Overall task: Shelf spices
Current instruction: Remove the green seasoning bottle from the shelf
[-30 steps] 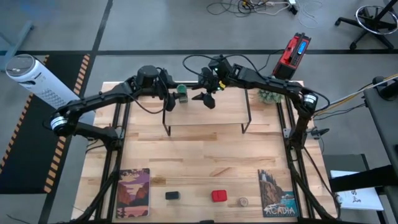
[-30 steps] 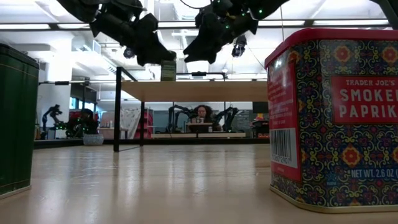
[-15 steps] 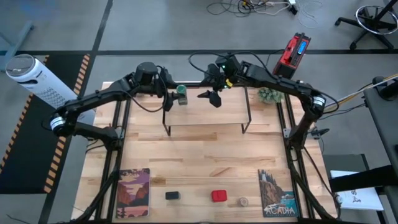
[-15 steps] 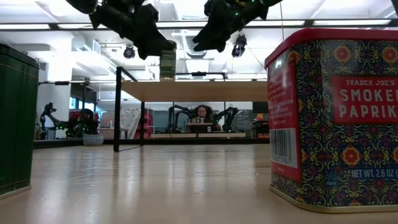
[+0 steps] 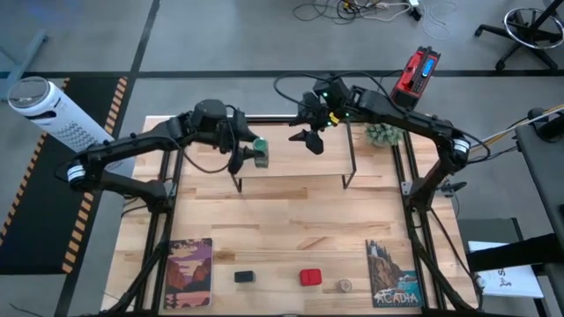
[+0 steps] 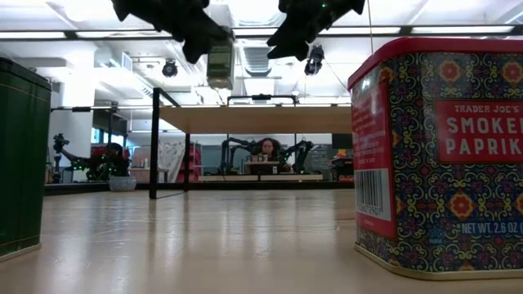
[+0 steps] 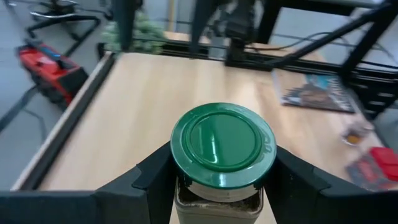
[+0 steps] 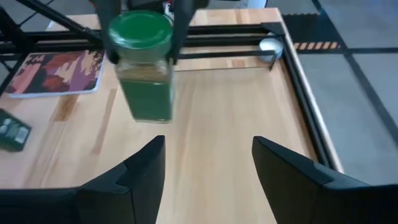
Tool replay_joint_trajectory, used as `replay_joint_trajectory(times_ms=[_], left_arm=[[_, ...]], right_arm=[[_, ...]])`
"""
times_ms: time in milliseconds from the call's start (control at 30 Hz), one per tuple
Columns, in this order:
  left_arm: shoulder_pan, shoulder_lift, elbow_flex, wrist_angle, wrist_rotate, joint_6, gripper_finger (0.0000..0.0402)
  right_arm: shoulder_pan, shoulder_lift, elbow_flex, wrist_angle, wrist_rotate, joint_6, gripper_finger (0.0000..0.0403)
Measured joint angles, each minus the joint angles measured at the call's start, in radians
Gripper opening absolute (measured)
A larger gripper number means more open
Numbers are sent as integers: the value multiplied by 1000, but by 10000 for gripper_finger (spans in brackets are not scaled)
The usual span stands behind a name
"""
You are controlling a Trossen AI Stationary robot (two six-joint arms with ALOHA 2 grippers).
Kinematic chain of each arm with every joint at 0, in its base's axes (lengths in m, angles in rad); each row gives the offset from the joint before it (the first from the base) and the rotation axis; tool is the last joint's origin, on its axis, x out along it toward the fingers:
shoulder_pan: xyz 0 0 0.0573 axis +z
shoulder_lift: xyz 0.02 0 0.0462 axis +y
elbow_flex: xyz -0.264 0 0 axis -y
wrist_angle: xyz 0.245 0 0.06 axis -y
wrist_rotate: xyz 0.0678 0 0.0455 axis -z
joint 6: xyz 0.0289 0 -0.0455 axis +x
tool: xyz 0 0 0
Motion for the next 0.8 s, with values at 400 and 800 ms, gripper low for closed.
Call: replay_joint_trajectory(times_ms=[400,800], left_arm=[[-274,0,-25,-35,-112,-129,187],[-624,0,-96,-6,-430,-313,187]], right_arm=[[120,-89,-35,-82,2,96,204],[383,-238,-245,67,211,227,204]])
